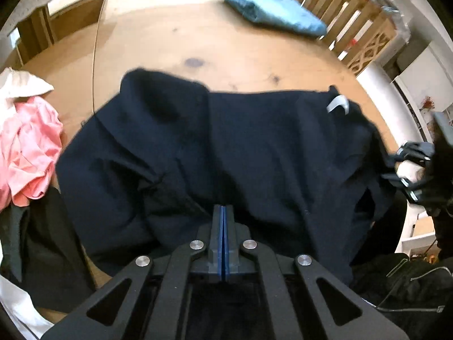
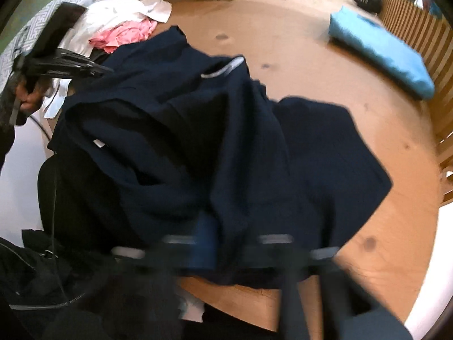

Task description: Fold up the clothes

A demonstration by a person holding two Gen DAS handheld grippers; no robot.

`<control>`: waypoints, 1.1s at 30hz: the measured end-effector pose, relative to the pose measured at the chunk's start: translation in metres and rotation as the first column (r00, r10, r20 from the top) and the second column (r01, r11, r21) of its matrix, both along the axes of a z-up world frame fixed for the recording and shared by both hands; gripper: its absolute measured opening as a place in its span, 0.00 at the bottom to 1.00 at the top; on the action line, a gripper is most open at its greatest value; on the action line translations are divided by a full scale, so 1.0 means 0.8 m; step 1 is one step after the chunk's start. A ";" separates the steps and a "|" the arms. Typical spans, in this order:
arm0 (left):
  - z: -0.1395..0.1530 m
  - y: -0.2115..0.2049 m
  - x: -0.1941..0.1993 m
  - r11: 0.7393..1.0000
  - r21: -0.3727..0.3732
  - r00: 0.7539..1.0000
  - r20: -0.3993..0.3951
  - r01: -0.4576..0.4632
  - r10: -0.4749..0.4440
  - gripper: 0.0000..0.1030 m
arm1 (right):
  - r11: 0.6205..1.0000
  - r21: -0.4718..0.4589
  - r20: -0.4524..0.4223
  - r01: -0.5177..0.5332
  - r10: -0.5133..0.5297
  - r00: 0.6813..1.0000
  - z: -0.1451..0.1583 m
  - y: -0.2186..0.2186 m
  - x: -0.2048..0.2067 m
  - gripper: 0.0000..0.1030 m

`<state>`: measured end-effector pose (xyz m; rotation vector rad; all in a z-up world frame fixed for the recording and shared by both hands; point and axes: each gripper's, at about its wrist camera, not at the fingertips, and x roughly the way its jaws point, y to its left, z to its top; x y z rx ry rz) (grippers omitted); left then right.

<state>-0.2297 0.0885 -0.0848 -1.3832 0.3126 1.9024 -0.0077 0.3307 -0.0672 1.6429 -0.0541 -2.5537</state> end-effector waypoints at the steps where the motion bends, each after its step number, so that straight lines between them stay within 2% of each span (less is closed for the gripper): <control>1: 0.011 -0.008 0.003 1.000 0.017 1.000 -0.019 -0.014 0.014 0.00 | 1.000 -0.004 -0.014 0.011 -0.011 1.000 0.006 0.005 0.000 0.02; 4: 0.043 -0.034 0.012 0.996 0.069 0.995 -0.076 -0.053 0.058 0.00 | 0.999 -0.014 -0.062 0.036 -0.037 0.997 0.028 0.018 0.001 0.02; 7: 0.076 -0.055 0.028 0.999 0.015 0.966 -0.252 -0.051 0.053 0.00 | 0.998 0.019 -0.123 0.064 -0.062 0.990 0.061 0.030 0.003 0.02; 8: 0.082 -0.058 0.033 0.999 -0.028 0.954 -0.300 -0.029 0.020 0.00 | 0.997 0.035 -0.132 0.075 -0.070 0.989 0.068 0.033 0.002 0.02; 9: 0.083 -0.057 0.035 0.999 -0.039 0.957 -0.291 -0.006 -0.006 0.01 | 0.995 0.047 -0.129 0.083 -0.076 0.989 0.069 0.035 -0.001 0.02; 10: 0.078 -0.056 0.029 0.999 -0.038 0.968 -0.250 -0.009 -0.001 0.15 | 0.994 0.058 -0.123 0.090 -0.082 0.989 0.070 0.037 -0.004 0.02; 11: 0.071 -0.054 0.020 0.999 -0.037 0.979 -0.203 -0.020 0.012 0.36 | 0.993 0.069 -0.118 0.097 -0.088 0.989 0.070 0.038 -0.007 0.02; 12: 0.064 -0.052 0.012 0.999 -0.037 0.988 -0.156 -0.031 0.025 0.43 | 0.992 0.075 -0.110 0.097 -0.089 0.990 0.067 0.037 -0.010 0.02; 13: 0.059 -0.047 0.006 0.999 -0.045 0.991 -0.135 -0.026 0.019 0.40 | 0.992 0.080 -0.101 0.096 -0.088 0.991 0.063 0.036 -0.012 0.02; 15: 0.041 -0.028 -0.001 0.997 -0.079 0.994 -0.108 0.019 -0.027 0.43 | 0.991 0.090 -0.084 0.095 -0.087 0.993 0.055 0.033 -0.016 0.02; 20: -0.009 0.008 -0.027 0.985 -0.168 0.999 0.003 0.033 -0.033 0.50 | 0.991 0.094 -0.049 0.091 -0.086 0.995 0.034 0.034 -0.030 0.02; 21: -0.019 0.013 -0.033 0.983 -0.181 0.999 0.018 0.031 -0.028 0.49 | 0.992 0.094 -0.048 0.090 -0.086 0.995 0.033 0.035 -0.030 0.02; 22: -0.027 0.016 -0.036 0.981 -0.189 0.999 0.025 0.031 -0.027 0.39 | 0.992 0.094 -0.049 0.089 -0.085 0.995 0.032 0.035 -0.029 0.02; 23: -0.035 0.017 -0.039 0.980 -0.196 0.999 0.030 0.031 -0.026 0.08 | 0.992 0.095 -0.050 0.088 -0.084 0.995 0.031 0.035 -0.029 0.02; 24: -0.042 0.019 -0.041 0.979 -0.204 0.999 0.034 0.031 -0.025 0.04 | 0.992 0.095 -0.055 0.088 -0.083 0.995 0.032 0.036 -0.028 0.02; 25: -0.043 0.018 -0.041 0.981 -0.193 0.999 0.029 0.025 -0.020 0.04 | 0.991 0.096 -0.062 0.088 -0.083 0.995 0.033 0.037 -0.027 0.02; 29: -0.001 -0.020 -0.034 0.998 -0.039 0.999 -0.015 -0.048 0.047 0.04 | 0.991 0.093 -0.094 0.099 -0.090 0.991 0.045 0.043 -0.027 0.02; 33: 0.055 -0.071 -0.024 0.988 0.090 0.990 -0.051 -0.125 0.130 0.04 | 0.991 0.090 -0.150 0.102 -0.088 0.985 0.074 0.048 -0.041 0.02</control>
